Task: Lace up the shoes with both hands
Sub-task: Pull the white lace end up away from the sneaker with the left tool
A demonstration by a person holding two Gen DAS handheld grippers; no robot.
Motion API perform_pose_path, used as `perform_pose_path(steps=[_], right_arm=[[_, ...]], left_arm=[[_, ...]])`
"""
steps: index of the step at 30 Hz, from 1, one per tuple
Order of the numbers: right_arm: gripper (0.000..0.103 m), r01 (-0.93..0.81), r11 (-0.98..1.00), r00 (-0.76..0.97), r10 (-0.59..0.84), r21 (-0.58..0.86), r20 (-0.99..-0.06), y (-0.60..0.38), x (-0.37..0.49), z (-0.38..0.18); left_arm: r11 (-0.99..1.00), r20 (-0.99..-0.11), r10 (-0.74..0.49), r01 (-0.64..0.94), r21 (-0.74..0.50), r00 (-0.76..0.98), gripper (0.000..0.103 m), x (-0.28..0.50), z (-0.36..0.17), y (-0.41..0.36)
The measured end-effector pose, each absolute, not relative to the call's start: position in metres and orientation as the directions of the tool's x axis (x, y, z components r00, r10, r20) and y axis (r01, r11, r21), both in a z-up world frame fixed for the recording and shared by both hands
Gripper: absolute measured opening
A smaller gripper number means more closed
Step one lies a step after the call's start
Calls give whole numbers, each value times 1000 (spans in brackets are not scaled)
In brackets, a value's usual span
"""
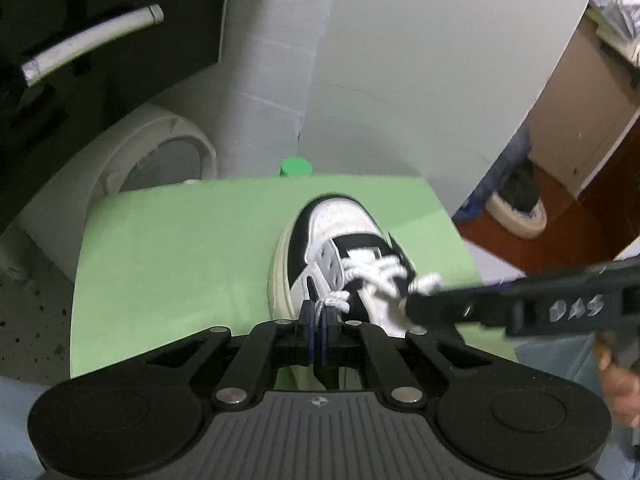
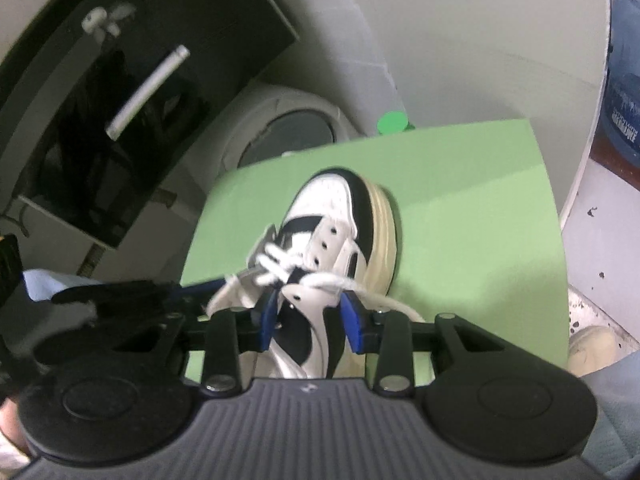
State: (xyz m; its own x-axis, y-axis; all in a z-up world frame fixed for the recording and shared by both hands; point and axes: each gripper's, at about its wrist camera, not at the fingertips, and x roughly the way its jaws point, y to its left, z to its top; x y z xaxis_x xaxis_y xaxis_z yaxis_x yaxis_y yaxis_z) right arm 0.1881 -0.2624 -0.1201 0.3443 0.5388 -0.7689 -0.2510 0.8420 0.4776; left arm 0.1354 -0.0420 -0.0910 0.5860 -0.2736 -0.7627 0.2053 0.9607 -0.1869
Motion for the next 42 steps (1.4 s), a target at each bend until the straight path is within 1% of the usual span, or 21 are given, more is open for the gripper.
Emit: perform_pose_path(steps=[3,7,9,13,16,19,22,26,28,35,38,39,40,41,42], right_arm=[[38,-243,847,326,530,473,-782,-260,189,-127],[38,-243,850,320,525,468,-788,-258,189,-130],[38,-244,852,320,521,463,-791,-258,188,-131],[39,-245,852,320,522,463,-791,-258,188,-130],[39,-255,841,334,540,477,-773,-260,187,-124],[38,-254,827,375,563,502,-737,-268,182,-112],[38,-201,804,424,586,559,-691,-285,179,-102],[39,-122,756,505,605,643,-615,-310,174,-88],[39,-98,744,536,599,661,-595,-318,171,-83],[39,-85,764,554,570,640,-607,-316,161,-74],[38,-28,745,524,578,666,-625,-316,161,-81],[34,0,743,504,578,670,-641,-316,162,-87],[22,21,752,485,569,659,-664,-315,165,-93],[18,41,761,466,559,647,-686,-313,167,-99],[15,54,778,450,541,626,-710,-311,170,-104]], left_arm=[[962,-733,-264,223,-156,627,3,145,-88,-52],[962,-682,-273,198,-188,679,3,147,-73,-39],[963,-637,-268,184,-196,723,3,148,-58,-32],[967,-536,-252,190,-169,806,3,142,-19,-23],[966,-470,-256,211,-147,845,3,134,12,-18],[962,-422,-273,251,-110,865,3,126,38,-19],[954,-383,-293,292,-61,876,3,117,59,-25],[945,-324,-321,324,-47,890,3,108,85,-30],[942,-294,-332,332,-50,896,3,105,100,-30],[938,-217,-344,342,-51,913,3,95,139,-25],[938,-191,-347,345,-47,918,3,88,153,-24],[938,-183,-346,344,-42,920,3,87,156,-24],[938,-177,-345,344,-41,922,3,86,158,-23],[939,-172,-344,342,-40,923,3,85,160,-23],[939,-171,-344,343,-39,923,3,85,162,-23]])
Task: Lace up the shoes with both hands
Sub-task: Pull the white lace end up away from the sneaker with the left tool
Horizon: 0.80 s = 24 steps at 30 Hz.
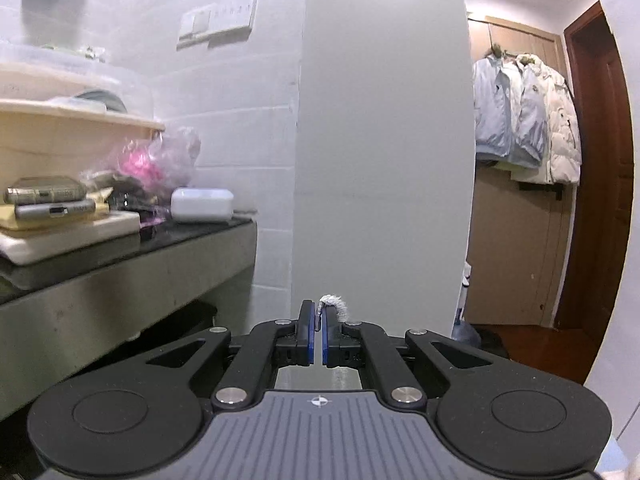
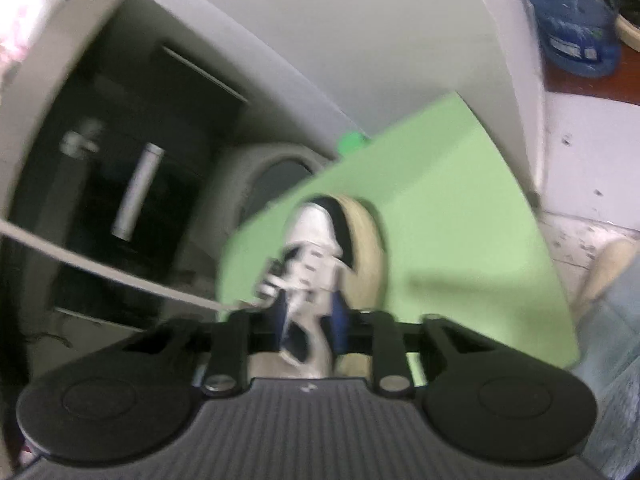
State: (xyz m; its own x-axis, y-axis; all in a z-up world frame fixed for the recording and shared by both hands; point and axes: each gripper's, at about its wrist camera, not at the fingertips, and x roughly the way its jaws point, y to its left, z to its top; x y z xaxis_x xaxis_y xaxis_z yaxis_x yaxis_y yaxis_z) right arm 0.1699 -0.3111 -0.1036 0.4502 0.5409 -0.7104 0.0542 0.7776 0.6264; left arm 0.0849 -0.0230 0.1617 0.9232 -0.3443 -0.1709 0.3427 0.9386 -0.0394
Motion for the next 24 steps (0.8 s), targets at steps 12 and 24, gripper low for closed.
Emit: perform_pose_path(steps=[12,24], right_arm=[[16,-109,797,440,574,594,-691,-274,189,-106],[18,-170,823,397,560,542,-727,-260,189,-109]], left_arm=[[933,-191,-352,360,7,916,3,80,168,-30],[937,-126,-345,335,-96,930,3,86,197,-12]])
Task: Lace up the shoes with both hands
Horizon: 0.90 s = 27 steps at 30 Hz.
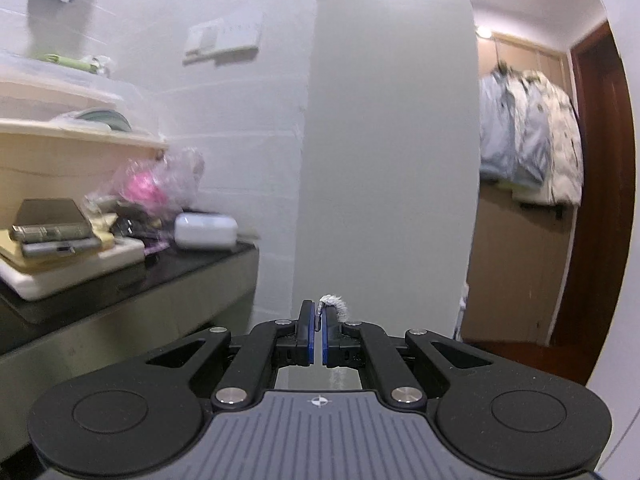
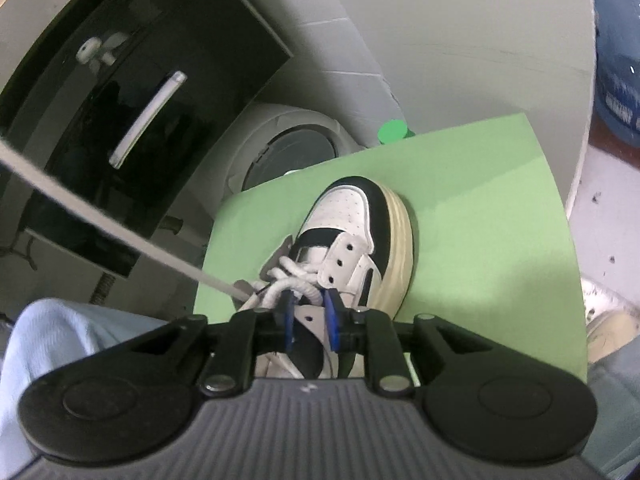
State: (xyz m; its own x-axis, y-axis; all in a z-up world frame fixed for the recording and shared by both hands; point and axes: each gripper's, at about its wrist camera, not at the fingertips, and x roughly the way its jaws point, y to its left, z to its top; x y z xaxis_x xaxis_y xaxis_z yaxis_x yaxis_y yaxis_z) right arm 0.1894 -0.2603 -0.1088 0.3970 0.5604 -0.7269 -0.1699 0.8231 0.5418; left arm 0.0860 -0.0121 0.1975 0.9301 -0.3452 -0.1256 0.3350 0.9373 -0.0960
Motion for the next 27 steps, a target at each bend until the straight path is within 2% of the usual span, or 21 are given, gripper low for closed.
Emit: perform_pose_path(steps=[4,6,11,14,17,19,22,27], right_arm=[[17,-170,822,395,562,543,-727,-260,189,-111],[17,-166,823,394,561,544,-728,-261,189,-112],[18,-143,812,390,571,566,-722,-265,190,-114],[19,-110,801,392,579,588,-715,-270,190,-115],[25,-53,775,408,592,629,-695,-281,191,-116],[29,-23,771,425,584,637,-692,-288,191,-116],[31,4,774,428,570,633,-701,-293,192,-117],[32,-3,788,427,557,615,-712,-290,192,-115]], left_arm=[[944,-57,-314,305,-122,948,3,84,224,4],[943,-55,-306,295,-152,951,3,86,233,13],[944,-112,-312,295,-148,943,3,90,228,17],[929,-146,-358,337,-151,922,3,85,219,13],[901,-158,-423,395,-179,892,3,75,213,11],[893,-164,-443,419,-162,881,3,64,215,9],[883,-184,-468,452,-125,864,3,48,218,5],[861,-323,-497,506,-63,806,3,21,203,-2]])
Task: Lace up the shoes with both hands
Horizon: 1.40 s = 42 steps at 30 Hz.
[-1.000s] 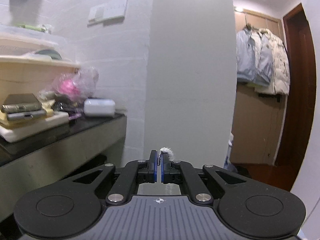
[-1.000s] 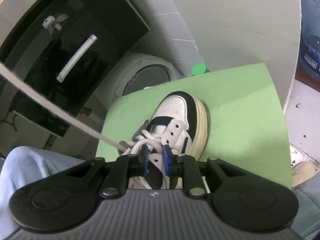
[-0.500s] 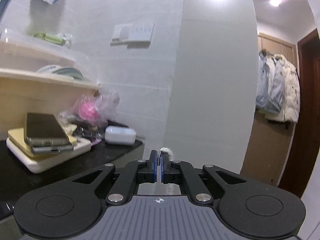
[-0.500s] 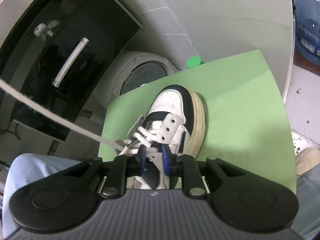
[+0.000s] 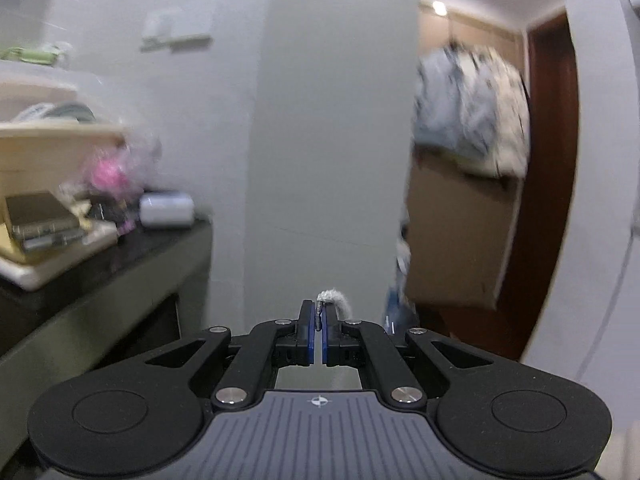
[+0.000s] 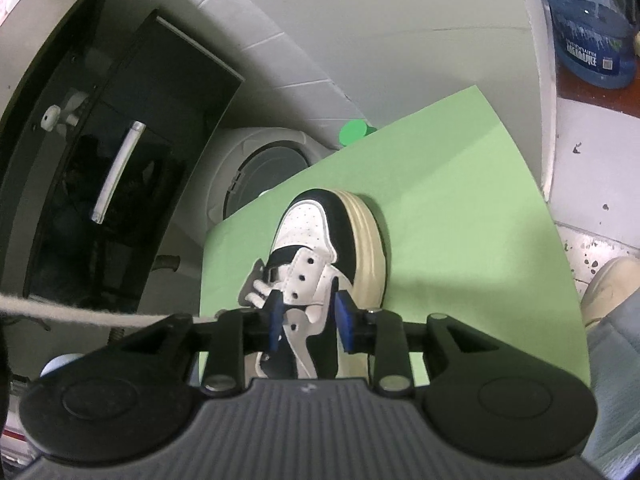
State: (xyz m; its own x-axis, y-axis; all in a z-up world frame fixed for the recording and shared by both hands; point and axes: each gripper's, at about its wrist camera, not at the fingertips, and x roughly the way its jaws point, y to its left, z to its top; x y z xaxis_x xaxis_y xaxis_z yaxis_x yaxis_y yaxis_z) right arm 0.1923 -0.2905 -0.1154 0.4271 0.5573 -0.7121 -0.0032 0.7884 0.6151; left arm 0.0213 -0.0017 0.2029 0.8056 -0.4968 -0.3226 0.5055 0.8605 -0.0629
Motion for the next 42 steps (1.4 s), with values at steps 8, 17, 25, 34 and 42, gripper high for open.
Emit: perform_pose_path(steps=[8,17,25,34,42], right_arm=[[36,-8,787,427,561,617,-709,-291,192,-117],[38,-18,791,420,561,612,-713,-287,193,-117],[39,-12,788,427,561,616,-709,-288,191,-115],[43,-6,776,434,570,631,-697,-289,190,-112],[44,-16,773,428,578,634,-694,-286,191,-111]], left_arm=[[873,-638,-388,487,-23,665,3,8,123,-5],[804,-816,-330,594,20,474,3,25,45,-28],[674,-894,-389,730,-114,220,19,29,5,-67],[671,-903,-314,742,7,293,23,47,-10,-57],[814,-870,-277,581,13,408,23,138,-34,-25]])
